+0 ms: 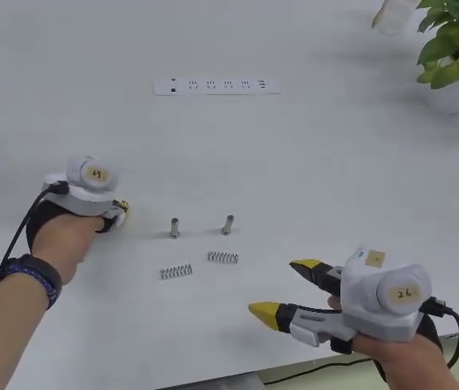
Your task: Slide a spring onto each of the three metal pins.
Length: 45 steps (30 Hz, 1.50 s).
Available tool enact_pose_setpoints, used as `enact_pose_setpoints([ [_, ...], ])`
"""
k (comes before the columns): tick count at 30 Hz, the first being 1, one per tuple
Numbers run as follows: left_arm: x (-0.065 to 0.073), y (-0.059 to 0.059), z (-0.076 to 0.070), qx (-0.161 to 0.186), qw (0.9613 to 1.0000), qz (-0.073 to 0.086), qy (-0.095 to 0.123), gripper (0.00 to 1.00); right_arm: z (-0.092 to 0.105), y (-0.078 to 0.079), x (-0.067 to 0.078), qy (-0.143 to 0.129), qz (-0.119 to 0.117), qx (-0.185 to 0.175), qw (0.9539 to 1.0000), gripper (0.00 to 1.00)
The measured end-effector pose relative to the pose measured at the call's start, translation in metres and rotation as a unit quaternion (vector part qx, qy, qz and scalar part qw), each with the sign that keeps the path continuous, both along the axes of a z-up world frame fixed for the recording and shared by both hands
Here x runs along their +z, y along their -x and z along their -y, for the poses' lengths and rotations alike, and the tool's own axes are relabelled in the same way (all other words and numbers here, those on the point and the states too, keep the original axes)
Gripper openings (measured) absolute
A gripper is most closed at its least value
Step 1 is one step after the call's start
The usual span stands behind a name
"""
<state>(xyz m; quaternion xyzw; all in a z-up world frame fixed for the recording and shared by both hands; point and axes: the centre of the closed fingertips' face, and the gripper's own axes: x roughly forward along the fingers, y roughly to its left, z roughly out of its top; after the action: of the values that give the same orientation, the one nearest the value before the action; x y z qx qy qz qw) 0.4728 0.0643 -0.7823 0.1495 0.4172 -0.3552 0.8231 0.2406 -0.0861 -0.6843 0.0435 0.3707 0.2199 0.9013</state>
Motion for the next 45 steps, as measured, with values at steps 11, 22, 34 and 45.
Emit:
enact_pose_setpoints([
  [11,0.015,-0.001,-0.006,0.021,0.9996,0.01,0.018,0.0,0.002,0.003,0.001,0.001,0.003,-0.005,1.0,0.58],
  [22,0.022,0.003,-0.012,0.027,0.9992,0.018,0.023,0.0,0.0,0.003,0.004,-0.003,0.01,-0.007,0.9999,0.58],
  [34,0.028,0.003,-0.015,0.033,0.9987,0.023,0.03,0.0,-0.003,-0.001,0.007,-0.003,0.016,-0.004,0.9999,0.58],
  [45,0.034,0.008,-0.02,0.04,0.9981,0.03,0.036,0.0,-0.006,0.0,0.008,-0.002,0.018,0.0,0.9998,0.58],
])
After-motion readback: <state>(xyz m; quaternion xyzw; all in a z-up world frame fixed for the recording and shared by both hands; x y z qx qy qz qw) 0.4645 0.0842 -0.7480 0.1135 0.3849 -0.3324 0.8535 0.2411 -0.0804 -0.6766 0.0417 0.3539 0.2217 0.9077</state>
